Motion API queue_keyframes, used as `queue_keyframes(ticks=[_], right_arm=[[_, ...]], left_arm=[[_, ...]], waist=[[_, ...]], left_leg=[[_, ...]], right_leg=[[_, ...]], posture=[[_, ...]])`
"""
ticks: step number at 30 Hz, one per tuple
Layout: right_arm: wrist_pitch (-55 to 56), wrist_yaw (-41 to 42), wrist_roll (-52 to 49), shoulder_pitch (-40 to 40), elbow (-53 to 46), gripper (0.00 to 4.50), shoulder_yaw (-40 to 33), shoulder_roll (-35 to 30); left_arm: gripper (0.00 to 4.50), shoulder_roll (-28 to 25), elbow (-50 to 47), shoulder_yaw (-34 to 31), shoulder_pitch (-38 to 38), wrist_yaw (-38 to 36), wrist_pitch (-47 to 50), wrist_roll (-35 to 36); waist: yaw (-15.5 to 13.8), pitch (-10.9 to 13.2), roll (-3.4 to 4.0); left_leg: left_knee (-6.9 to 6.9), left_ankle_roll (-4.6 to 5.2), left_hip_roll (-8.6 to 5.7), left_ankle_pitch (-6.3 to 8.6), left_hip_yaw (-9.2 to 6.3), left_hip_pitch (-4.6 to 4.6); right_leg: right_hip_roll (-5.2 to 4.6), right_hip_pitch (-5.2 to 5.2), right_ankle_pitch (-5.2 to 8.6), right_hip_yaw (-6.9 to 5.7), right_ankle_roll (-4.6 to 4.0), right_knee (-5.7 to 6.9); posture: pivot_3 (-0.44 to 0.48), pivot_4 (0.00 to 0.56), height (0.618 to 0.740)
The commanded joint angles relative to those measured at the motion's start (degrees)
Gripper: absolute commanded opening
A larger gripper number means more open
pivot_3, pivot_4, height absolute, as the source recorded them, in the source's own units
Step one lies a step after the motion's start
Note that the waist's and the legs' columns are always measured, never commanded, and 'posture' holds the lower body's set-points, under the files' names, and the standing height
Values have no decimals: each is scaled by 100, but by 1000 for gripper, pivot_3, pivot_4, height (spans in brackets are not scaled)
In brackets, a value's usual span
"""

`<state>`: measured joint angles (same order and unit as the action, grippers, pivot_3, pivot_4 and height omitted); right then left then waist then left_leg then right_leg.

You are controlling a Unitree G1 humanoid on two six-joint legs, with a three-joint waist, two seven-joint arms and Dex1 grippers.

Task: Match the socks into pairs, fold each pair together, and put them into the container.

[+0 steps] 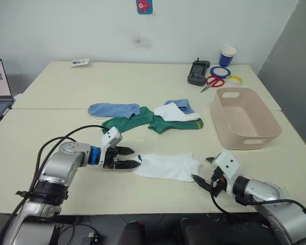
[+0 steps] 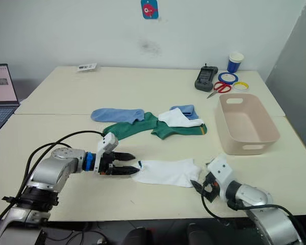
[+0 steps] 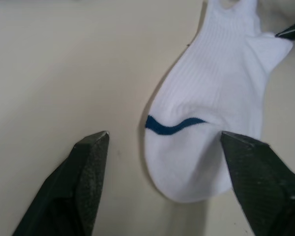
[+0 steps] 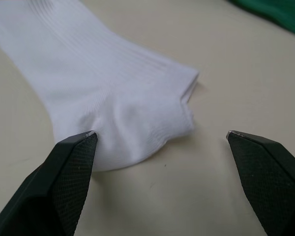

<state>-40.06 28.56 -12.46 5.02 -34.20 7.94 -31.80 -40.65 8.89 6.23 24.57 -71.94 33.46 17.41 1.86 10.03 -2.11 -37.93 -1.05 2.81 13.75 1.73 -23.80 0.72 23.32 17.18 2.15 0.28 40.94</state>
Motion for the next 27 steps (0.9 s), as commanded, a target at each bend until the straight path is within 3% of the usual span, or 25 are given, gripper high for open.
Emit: queue_keyframes(ticks=[1,4,9,15,22,27], right_arm=[[218,-89,112,-50,63,4500,94,117],[200,-65,136,-87,160,3900,180,152],[176,55,37,-103,110,2172,257,131],[5,196,-168,-93,-138,69,341,149],[-701,208,-900,107,-801,25,90,236],[-1074,65,-955,99,-757,25,202,183]], left_arm=[[2556,-53,-162,110,-99,14,-22,-41],[1625,20,-123,180,-104,135,-93,-126],[75,20,-277,200,-200,208,-74,-114],[0,-357,-575,-2,-379,83,111,52],[0,-930,-1138,-330,-726,-18,605,455],[0,-852,-1252,-277,-920,153,572,420]], waist=[[0,-2,3],[0,-4,0],[-2,-5,-1],[6,-5,-1],[-6,-4,0],[-9,-4,0]], left_leg=[[0,0,-1,0,1,1],[0,0,-2,0,2,2],[0,0,0,0,2,1],[0,0,2,0,2,2],[4,0,25,0,1,2],[4,-1,25,0,5,1]], right_leg=[[0,0,0,1,0,0],[4,-2,0,2,0,-1],[5,-2,0,2,0,-2],[4,-2,0,3,0,-2],[7,0,4,-5,-6,-3],[6,-1,5,-4,-6,-7]], posture=[[0,150,732],[0,150,732],[0,150,732],[0,150,732],[0,150,732],[0,150,732]])
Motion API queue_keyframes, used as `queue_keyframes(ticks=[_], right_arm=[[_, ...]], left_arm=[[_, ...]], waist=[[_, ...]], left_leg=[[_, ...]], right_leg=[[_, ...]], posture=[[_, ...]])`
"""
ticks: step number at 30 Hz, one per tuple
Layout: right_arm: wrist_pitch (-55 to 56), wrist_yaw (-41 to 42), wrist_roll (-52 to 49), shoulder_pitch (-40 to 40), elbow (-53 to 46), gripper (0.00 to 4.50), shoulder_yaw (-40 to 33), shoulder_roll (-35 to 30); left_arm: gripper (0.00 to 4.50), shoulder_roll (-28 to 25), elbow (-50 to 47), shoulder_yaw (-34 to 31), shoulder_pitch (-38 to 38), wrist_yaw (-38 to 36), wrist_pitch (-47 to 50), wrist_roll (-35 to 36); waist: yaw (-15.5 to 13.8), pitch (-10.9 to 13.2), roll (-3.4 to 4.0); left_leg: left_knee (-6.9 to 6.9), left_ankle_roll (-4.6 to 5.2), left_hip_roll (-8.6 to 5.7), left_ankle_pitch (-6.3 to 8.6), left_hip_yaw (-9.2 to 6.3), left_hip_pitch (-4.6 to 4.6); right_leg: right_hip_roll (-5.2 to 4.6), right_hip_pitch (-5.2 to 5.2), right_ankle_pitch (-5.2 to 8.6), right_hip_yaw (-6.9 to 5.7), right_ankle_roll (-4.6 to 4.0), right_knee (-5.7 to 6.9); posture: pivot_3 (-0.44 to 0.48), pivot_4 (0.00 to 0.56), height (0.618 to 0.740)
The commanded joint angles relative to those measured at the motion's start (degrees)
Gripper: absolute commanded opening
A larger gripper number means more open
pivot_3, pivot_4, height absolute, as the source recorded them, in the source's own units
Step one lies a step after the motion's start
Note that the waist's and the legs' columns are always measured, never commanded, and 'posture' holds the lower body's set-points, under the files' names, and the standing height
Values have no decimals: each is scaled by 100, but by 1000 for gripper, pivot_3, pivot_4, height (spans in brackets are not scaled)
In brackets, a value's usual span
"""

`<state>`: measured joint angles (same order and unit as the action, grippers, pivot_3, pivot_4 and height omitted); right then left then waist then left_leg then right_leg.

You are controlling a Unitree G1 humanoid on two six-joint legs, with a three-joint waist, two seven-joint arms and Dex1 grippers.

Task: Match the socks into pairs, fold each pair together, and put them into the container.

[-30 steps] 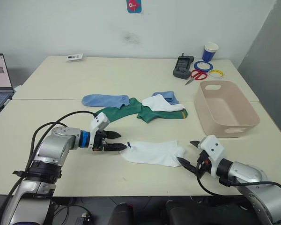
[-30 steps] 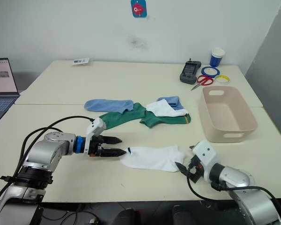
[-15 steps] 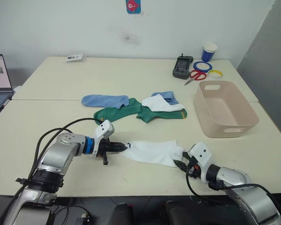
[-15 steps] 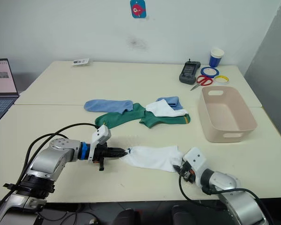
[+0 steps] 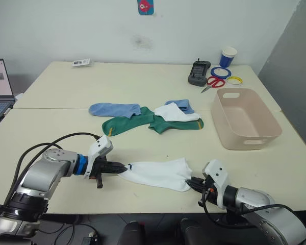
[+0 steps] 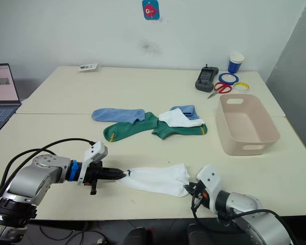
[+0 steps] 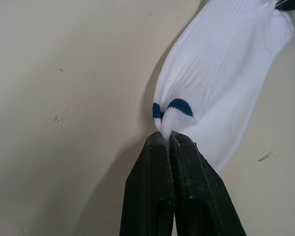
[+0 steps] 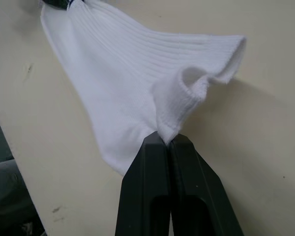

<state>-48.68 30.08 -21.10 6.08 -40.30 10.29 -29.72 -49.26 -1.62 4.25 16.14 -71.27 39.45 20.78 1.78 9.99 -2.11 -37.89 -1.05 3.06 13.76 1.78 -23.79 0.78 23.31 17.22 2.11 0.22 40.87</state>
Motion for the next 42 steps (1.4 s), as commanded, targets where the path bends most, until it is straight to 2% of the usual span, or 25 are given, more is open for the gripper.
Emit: queue_keyframes(ticks=[1,4,7,9,12,18,19,21,24,27,31,39,42], right_arm=[[-365,-154,-166,4,-154,25,-69,33],[-704,-323,-322,-7,-193,25,-160,195],[-732,-410,-306,-16,-246,622,-158,165],[-725,-439,-340,3,-309,1276,-262,143],[-699,-288,-470,57,-489,2214,-595,-79],[-430,367,-960,176,-813,4380,-1371,-767],[-329,464,-1044,185,-830,4500,-1452,-798],[-163,640,-1397,0,-832,4500,-1739,-728],[-31,511,-1385,-551,-722,4500,-1636,-641],[-45,304,-1311,-820,-672,4500,-1510,-570],[331,-423,-587,-1418,-335,4500,-1375,-304],[357,-658,-214,-1636,-225,4500,-1168,-290],[319,-829,-55,-1732,-163,4500,-1045,-209]], left_arm=[[0,3,-274,-74,-158,98,-15,102],[0,-58,-390,-49,-312,80,41,163],[0,105,-266,-140,-284,313,5,167],[0,125,-192,-171,-231,307,-166,164],[610,51,-174,-318,-218,290,-252,235],[2530,-191,42,-848,-286,331,-133,390],[2813,-215,68,-886,-288,324,-115,406],[3461,-191,280,-1097,-64,378,90,581],[4478,69,607,-1357,691,589,864,1122],[4493,232,700,-1377,1023,751,1157,1274],[4493,949,948,-1447,1648,1440,1208,1349],[4493,1699,993,-1129,1940,1932,1052,1197],[4493,1775,1015,-1100,1991,1942,961,1177]], waist=[[0,0,0],[4,0,0],[3,0,0],[0,0,0],[-3,0,0],[8,1,-1],[10,0,-1],[9,0,-1],[2,6,-9],[0,2,-17],[-11,2,-18],[-9,3,-18],[13,3,-18]], left_leg=[[0,0,0,0,0,0],[1,0,7,0,3,1],[1,0,8,0,3,2],[1,0,7,0,3,2],[1,0,5,0,4,0],[5,0,11,0,3,1],[4,0,17,0,5,1],[5,0,18,0,4,3],[1,0,18,0,1,1],[0,0,14,0,-2,-3],[1,0,7,1,3,-9],[2,-2,4,0,1,-9],[1,-2,4,0,1,-8]], right_leg=[[0,0,0,0,0,0],[2,1,1,1,-2,-1],[2,1,1,1,-2,-1],[2,0,1,0,-2,-1],[1,0,1,1,-2,-2],[7,2,1,-1,-2,-5],[11,2,1,-1,-3,-5],[12,2,1,-2,-2,-5],[14,2,0,-8,-1,-3],[16,-1,-1,-11,1,-9],[12,1,0,-1,1,-14],[7,4,-2,1,1,-6],[7,3,-2,1,1,-4]], posture=[[0,150,732],[0,150,732],[0,150,732],[0,150,732],[0,150,732],[0,150,732],[0,150,732],[0,150,732],[0,150,732],[0,150,732],[0,150,732],[0,150,732],[0,150,732]])
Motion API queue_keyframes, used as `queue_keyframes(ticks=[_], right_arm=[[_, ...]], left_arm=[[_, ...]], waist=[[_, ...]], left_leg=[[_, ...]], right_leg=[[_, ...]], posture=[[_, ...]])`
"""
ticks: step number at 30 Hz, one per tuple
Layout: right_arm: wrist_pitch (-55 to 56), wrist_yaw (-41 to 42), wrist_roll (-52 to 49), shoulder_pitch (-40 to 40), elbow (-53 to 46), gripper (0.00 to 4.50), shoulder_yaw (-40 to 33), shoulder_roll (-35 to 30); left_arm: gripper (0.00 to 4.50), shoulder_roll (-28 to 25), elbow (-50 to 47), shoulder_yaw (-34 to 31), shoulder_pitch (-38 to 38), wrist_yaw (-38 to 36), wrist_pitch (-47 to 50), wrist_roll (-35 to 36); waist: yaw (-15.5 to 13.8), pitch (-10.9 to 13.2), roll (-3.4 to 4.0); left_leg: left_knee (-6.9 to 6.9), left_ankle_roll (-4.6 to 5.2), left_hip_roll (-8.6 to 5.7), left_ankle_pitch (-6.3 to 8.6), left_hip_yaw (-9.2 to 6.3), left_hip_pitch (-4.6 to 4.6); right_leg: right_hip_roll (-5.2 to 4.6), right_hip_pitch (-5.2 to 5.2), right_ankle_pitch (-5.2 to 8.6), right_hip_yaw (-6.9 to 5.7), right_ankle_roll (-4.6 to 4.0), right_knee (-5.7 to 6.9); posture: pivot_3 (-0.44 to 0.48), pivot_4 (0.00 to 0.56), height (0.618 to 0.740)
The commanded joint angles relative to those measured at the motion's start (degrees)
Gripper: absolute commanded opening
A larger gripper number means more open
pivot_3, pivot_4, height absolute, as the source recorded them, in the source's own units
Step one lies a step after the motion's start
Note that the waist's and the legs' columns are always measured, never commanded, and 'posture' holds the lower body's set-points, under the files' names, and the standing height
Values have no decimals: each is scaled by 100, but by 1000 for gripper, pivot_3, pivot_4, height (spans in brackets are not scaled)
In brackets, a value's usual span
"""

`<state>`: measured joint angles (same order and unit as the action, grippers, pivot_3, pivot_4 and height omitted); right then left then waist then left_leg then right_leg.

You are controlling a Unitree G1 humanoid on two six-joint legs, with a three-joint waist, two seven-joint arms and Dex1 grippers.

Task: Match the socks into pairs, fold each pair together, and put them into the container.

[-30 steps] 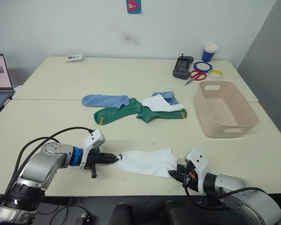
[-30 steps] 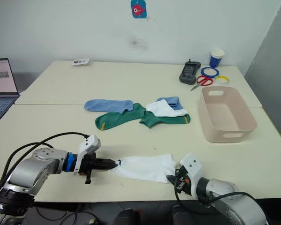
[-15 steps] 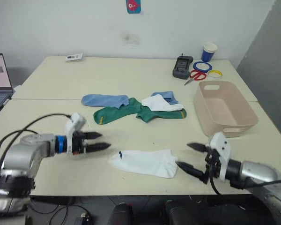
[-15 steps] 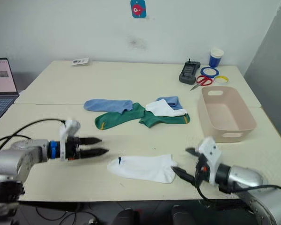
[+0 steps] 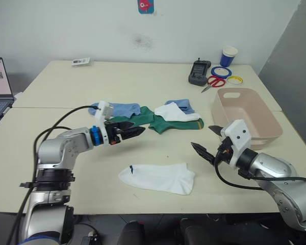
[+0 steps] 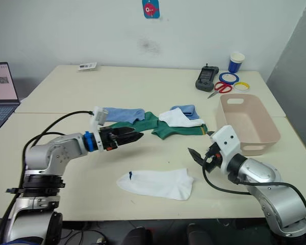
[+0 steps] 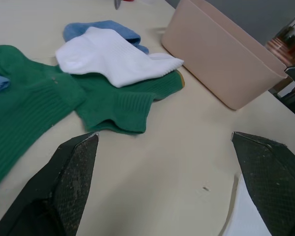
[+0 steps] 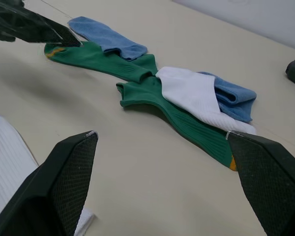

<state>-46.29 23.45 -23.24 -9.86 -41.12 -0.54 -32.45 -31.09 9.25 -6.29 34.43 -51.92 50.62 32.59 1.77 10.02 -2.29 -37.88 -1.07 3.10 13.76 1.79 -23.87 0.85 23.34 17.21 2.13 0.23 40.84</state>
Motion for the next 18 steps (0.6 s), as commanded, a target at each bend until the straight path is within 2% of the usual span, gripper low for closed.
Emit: queue_keyframes(ticks=[1,8,11,16,18], right_arm=[[104,-215,268,-217,-12,4500,138,65],[271,-480,945,-1447,1405,4500,546,361],[358,-448,1147,-2128,2528,4500,711,629],[657,-277,1419,-2695,3723,4500,844,760],[951,-132,1582,-3090,4662,4500,936,819]], left_arm=[[4493,-89,-116,-37,127,-62,-274,-28],[4493,-485,-419,-20,-55,-649,-1382,-239],[4493,-745,-608,7,-110,-1009,-1736,-275],[4493,-933,-694,86,-119,-1363,-1955,-258],[4493,-1059,-808,193,-166,-1652,-2214,-332]], waist=[[25,0,0],[35,1,2],[31,1,2],[-20,3,5],[-3,4,7]], left_leg=[[0,0,1,0,1,1],[1,-1,6,-1,5,8],[1,-1,7,-1,8,8],[2,0,3,0,6,0],[1,0,1,0,10,-2]], right_leg=[[1,0,0,2,0,0],[5,1,-2,5,-4,3],[6,1,-5,7,-11,2],[3,4,-13,2,-26,-3],[2,5,-15,6,-28,-5]], posture=[[0,150,732],[0,150,732],[0,150,732],[0,150,732],[0,150,732]])
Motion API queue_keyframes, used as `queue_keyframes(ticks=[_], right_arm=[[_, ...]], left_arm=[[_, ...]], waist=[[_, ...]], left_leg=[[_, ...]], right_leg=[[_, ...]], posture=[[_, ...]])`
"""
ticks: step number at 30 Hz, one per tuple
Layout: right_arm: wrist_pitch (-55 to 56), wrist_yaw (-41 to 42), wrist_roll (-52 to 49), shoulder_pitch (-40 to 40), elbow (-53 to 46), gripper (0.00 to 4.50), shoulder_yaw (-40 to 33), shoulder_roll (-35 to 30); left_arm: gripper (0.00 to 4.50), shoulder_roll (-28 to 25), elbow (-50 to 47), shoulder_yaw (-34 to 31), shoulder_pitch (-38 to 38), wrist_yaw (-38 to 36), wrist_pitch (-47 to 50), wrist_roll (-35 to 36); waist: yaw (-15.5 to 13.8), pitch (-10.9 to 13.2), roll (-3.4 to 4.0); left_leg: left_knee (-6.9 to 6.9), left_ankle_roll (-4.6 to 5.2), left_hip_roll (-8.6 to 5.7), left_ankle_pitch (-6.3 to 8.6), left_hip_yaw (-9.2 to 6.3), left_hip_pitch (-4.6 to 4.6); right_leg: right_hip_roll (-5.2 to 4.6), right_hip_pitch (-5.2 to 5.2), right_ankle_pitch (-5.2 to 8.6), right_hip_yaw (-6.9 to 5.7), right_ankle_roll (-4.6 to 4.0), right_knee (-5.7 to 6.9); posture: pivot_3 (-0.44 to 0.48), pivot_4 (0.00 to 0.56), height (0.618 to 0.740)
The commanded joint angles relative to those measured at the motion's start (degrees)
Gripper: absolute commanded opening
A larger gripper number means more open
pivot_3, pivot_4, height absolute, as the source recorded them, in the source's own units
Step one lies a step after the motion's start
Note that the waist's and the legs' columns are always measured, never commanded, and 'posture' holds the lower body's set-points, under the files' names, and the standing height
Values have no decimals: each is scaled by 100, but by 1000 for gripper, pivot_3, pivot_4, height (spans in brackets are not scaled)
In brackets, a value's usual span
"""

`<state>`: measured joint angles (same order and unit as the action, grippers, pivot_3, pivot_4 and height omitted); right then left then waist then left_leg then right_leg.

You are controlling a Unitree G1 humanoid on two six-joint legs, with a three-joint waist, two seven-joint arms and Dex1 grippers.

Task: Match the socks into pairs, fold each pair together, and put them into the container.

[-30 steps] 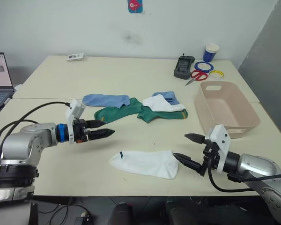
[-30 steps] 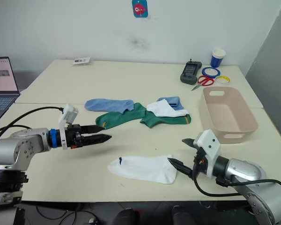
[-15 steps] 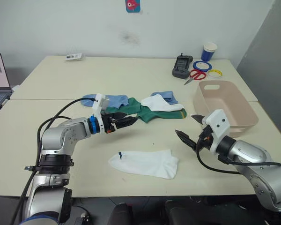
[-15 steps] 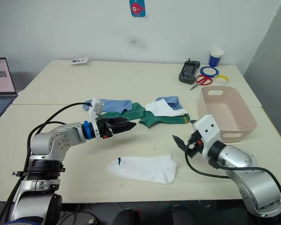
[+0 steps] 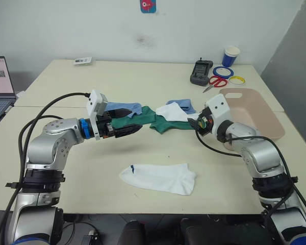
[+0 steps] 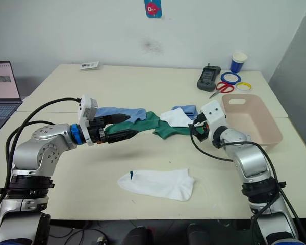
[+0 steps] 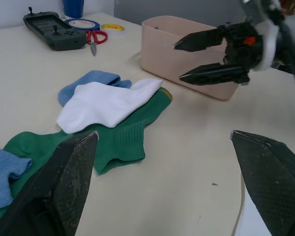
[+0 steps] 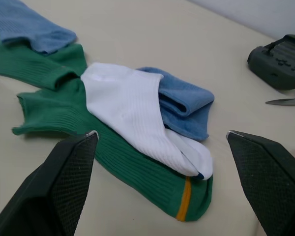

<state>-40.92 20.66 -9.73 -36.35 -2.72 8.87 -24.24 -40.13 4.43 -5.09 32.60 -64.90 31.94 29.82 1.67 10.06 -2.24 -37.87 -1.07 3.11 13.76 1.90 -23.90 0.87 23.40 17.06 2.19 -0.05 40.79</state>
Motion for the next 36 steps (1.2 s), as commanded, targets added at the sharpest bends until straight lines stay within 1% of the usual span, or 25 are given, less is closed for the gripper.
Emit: queue_keyframes(ticks=[1,3,7,9,12,15,20,26,36], right_arm=[[517,200,279,-546,1086,4500,14,13],[850,462,493,-997,2060,4500,221,60],[1536,713,839,-1654,3479,4500,422,219],[1774,807,952,-1863,3978,4500,450,301],[1914,919,1029,-1993,4322,4500,407,389],[1907,1108,1069,-1943,4288,3968,410,429],[1788,1309,1134,-1749,3827,2174,390,393],[1689,1373,1205,-1548,3534,44,375,351],[1823,1369,1223,-1415,2550,14,204,264]], left_arm=[[4493,-188,-362,104,-1,-424,-418,-71],[4493,-133,-443,77,97,-359,-324,14],[4493,-43,-564,107,133,-297,-282,40],[4493,-13,-599,114,117,-273,-266,36],[4493,12,-637,113,107,-261,-258,26],[4500,12,-684,113,78,-258,-258,29],[4500,30,-657,148,113,-255,-273,8],[4500,98,-631,216,164,-213,-328,-36],[4500,111,-373,222,247,-94,-581,-253]], waist=[[15,1,2],[20,1,2],[26,2,3],[28,3,4],[29,3,5],[27,3,5],[26,4,6],[24,4,7],[25,7,11]], left_leg=[[0,0,-4,0,3,0],[0,0,-8,0,2,0],[0,1,-8,0,0,1],[3,1,-7,0,-1,0],[4,1,1,0,-1,-1],[4,1,3,0,-1,-2],[3,1,3,0,0,-1],[3,1,3,0,-1,-1],[3,1,4,0,-2,-1]], right_leg=[[-1,1,-1,3,0,0],[-4,1,-2,3,-2,1],[-3,4,-2,3,-3,4],[-1,6,-2,2,-4,5],[0,8,-3,0,-6,5],[0,8,-3,0,-6,5],[0,8,-4,1,-7,7],[0,8,-4,-1,-6,9],[1,9,-4,-2,-6,9]], posture=[[0,150,732],[0,150,732],[0,150,732],[0,150,732],[0,150,732],[0,150,732],[0,150,732],[0,150,732],[0,150,732]])
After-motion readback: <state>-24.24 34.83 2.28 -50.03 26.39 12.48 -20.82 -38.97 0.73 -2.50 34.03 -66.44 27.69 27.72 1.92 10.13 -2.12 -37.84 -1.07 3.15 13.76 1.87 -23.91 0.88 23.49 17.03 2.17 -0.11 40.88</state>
